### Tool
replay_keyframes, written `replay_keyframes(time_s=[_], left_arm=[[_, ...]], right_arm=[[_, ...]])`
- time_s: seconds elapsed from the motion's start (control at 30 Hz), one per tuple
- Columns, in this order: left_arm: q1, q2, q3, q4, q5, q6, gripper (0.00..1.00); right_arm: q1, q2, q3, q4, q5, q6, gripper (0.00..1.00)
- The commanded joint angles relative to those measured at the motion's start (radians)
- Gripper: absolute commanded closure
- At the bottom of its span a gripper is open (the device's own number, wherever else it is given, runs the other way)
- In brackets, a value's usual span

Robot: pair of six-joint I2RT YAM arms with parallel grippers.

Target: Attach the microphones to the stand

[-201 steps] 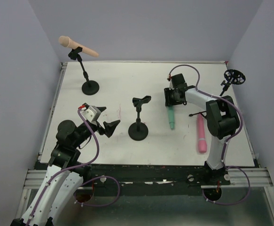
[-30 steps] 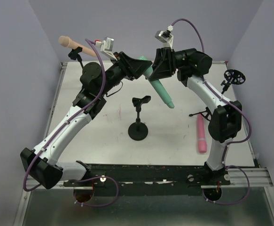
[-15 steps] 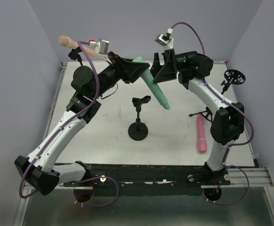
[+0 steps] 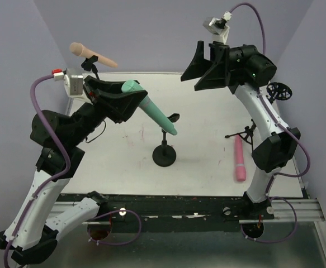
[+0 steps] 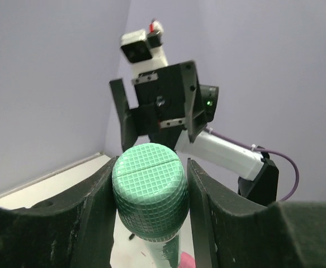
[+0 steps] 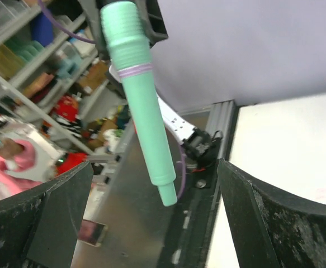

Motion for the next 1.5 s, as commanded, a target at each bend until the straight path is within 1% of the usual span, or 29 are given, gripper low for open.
replay_keyframes(time_s=[0.0,0.07,0.13,0.17,0.23,0.27,0.3,0.33,0.37,0.4,0.43,0.47,0.5,0.53,0.63,0.73,0.83,0.9,1.03,1.17,1.23,1.33,1.47], left_arm=[[0.005,-0.09,0.025,-0.149,0.008,0.078,0.85],[0.005,-0.122,0.025,-0.182,0.002,0.09,0.86],[0.005,-0.148,0.033,-0.215,-0.009,0.101,0.86],[0.006,-0.157,0.034,-0.227,-0.013,0.109,0.86],[0.006,-0.171,0.042,-0.244,-0.024,0.121,0.86],[0.005,-0.176,0.049,-0.25,-0.029,0.129,0.86],[0.006,-0.176,0.051,-0.255,-0.033,0.135,0.86],[0.005,-0.176,0.06,-0.259,-0.042,0.143,0.86],[0.005,-0.171,0.066,-0.264,-0.048,0.149,0.86],[0.005,-0.168,0.071,-0.264,-0.05,0.153,0.86],[0.005,-0.162,0.072,-0.267,-0.055,0.158,0.86],[0.006,-0.157,0.074,-0.27,-0.058,0.164,0.86],[0.005,-0.15,0.075,-0.273,-0.061,0.169,0.86],[0.005,-0.144,0.079,-0.276,-0.064,0.173,0.85],[0.005,-0.118,0.1,-0.278,-0.059,0.19,0.86],[0.005,-0.079,0.14,-0.284,-0.044,0.207,0.85],[0.005,-0.035,0.183,-0.287,-0.024,0.215,0.86],[0.006,-0.007,0.206,-0.284,-0.009,0.215,0.86],[0.005,0.044,0.23,-0.236,0.036,0.183,0.86],[0.005,0.096,0.256,-0.181,0.07,0.129,0.86],[0.005,0.123,0.264,-0.14,0.088,0.089,0.87],[-0.009,0.159,0.276,-0.101,0.083,0.074,0.87],[-0.024,0.191,0.278,-0.054,0.086,0.054,0.87]], right_arm=[[-0.024,-0.023,0.157,0.113,-0.09,-0.098,0.0],[-0.024,-0.02,0.228,0.091,-0.018,-0.118,0.0],[-0.023,-0.03,0.26,0.039,0.098,-0.136,0.0],[-0.023,-0.041,0.257,0.048,0.175,-0.124,0.0],[-0.023,-0.053,0.198,0.138,0.319,-0.021,0.0],[-0.023,-0.047,0.17,0.173,0.355,0.027,0.0],[-0.002,-0.043,0.171,0.102,0.332,-0.021,0.0],[0.023,-0.043,0.183,-0.064,0.277,-0.19,0.0],[0.034,-0.046,0.222,-0.413,0.213,-0.456,0.0],[0.035,-0.053,0.263,-0.822,0.237,-0.77,0.0],[0.032,-0.058,0.339,-1.192,0.323,-1.115,0.0],[0.052,-0.059,0.407,-1.527,0.46,-1.382,0.0],[0.086,-0.07,0.447,-1.696,0.598,-1.602,0.0],[0.103,-0.09,0.426,-1.757,0.675,-1.68,0.0],[0.101,-0.18,0.249,-1.761,0.627,-1.787,0.0],[0.1,-0.294,0.069,-1.759,0.475,-1.9,0.0],[0.101,-0.372,0.024,-1.883,0.385,-2.061,0.0],[0.101,-0.407,0.0,-1.935,0.357,-2.117,0.0],[0.111,-0.443,-0.102,-1.853,0.285,-2.062,0.0],[0.161,-0.429,-0.105,-1.848,0.286,-2.06,0.0],[0.196,-0.42,-0.097,-1.853,0.297,-2.066,0.0],[0.226,-0.402,-0.085,-1.857,0.307,-2.059,0.0],[0.235,-0.401,-0.093,-1.845,0.373,-2.048,0.0]])
